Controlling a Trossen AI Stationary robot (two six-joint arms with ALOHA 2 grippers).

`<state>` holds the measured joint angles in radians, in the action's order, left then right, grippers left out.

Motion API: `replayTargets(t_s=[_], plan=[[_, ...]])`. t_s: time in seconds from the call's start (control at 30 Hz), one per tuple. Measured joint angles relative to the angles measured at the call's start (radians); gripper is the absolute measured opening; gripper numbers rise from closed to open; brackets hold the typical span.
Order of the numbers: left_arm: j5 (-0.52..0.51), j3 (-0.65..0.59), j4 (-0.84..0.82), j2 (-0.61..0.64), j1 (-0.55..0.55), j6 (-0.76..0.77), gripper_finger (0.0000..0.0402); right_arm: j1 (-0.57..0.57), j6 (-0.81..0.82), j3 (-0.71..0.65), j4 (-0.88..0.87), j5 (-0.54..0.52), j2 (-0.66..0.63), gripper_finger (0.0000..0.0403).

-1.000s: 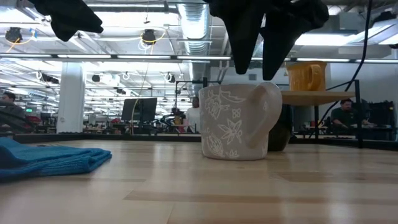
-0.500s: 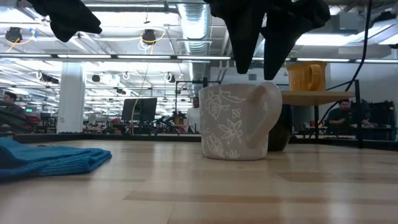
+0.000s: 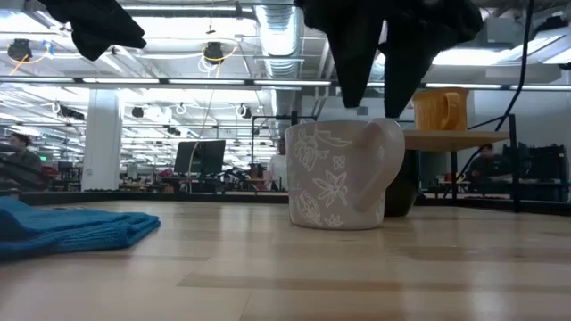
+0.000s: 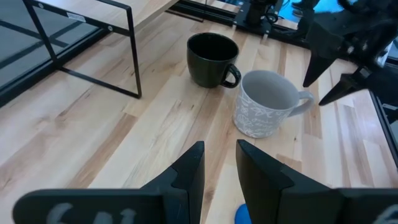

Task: Stack small to large cups/mugs on shelf
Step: Put the gray mug on the shelf

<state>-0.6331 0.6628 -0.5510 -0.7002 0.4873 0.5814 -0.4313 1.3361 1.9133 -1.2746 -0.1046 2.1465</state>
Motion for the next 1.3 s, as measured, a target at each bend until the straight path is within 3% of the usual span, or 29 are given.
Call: replayTargets(t_s=[0.37,1.07,1.3], plan=[[0.027,0.0,0.0,0.0,0.0,0.006,0.0082,0.001,0.028,-0.085,0.044,0.029,0.001,0.0234],[0.027,0.001,0.0,0.0,0.0,0.009,0.0082,0.022,-0.012,-0.086,0.104,0.027,0.001,0.0076],[0.027,0.001,0.0,0.0,0.0,0.01,0.0082,0.023,-0.011,-0.086,0.104,0.026,0.001,0.007]])
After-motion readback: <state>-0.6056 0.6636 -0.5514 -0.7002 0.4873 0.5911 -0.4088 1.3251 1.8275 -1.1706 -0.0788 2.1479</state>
